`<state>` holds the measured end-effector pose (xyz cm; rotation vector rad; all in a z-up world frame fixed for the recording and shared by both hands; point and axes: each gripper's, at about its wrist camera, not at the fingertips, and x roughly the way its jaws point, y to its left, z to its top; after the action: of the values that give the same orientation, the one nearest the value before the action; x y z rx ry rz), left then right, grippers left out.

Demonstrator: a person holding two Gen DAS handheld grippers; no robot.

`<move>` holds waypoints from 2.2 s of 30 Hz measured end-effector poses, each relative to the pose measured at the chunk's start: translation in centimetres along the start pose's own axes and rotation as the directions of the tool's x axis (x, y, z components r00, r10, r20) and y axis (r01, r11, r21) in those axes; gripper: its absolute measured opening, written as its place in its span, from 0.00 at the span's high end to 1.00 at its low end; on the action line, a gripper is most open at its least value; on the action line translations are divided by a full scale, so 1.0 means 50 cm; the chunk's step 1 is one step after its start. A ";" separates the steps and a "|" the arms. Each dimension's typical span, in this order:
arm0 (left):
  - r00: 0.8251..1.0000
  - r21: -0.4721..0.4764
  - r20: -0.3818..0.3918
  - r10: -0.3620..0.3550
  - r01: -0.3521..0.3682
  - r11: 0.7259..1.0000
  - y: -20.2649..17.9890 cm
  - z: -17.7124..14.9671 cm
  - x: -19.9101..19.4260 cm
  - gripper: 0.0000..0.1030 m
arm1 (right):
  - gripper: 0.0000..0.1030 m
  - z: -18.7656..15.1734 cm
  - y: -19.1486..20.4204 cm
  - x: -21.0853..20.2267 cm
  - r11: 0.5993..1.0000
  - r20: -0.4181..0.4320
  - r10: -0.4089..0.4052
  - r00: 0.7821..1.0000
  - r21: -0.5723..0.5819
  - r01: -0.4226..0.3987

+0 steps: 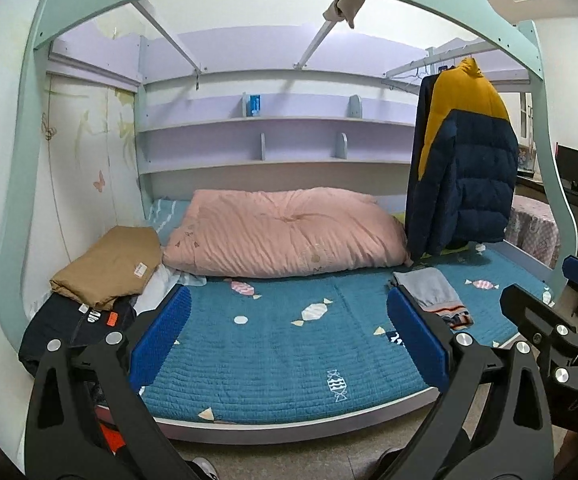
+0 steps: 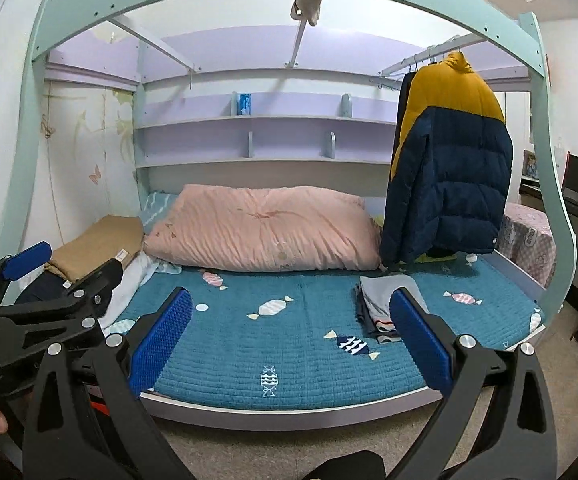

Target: Fold large clothes

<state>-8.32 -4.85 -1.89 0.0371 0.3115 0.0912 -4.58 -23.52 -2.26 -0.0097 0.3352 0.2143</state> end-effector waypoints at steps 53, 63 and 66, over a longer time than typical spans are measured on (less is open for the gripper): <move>0.999 -0.001 0.051 -0.001 0.001 1.000 -0.016 0.001 -0.044 0.04 | 0.07 -0.003 -0.005 -0.042 1.000 0.033 -0.015 0.999 0.012 0.014; 0.999 0.000 0.049 0.001 -0.001 1.000 -0.017 0.002 -0.044 0.04 | 0.07 -0.004 -0.002 -0.041 1.000 0.032 -0.018 0.999 0.012 0.017; 0.999 -0.001 0.048 0.001 -0.001 1.000 -0.017 0.002 -0.043 0.04 | 0.07 -0.004 -0.002 -0.041 1.000 0.032 -0.018 0.999 0.012 0.017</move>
<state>-10.27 -5.92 -1.18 0.0388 0.2630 0.0915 -6.51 -24.06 -1.77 0.0022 0.3044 0.1949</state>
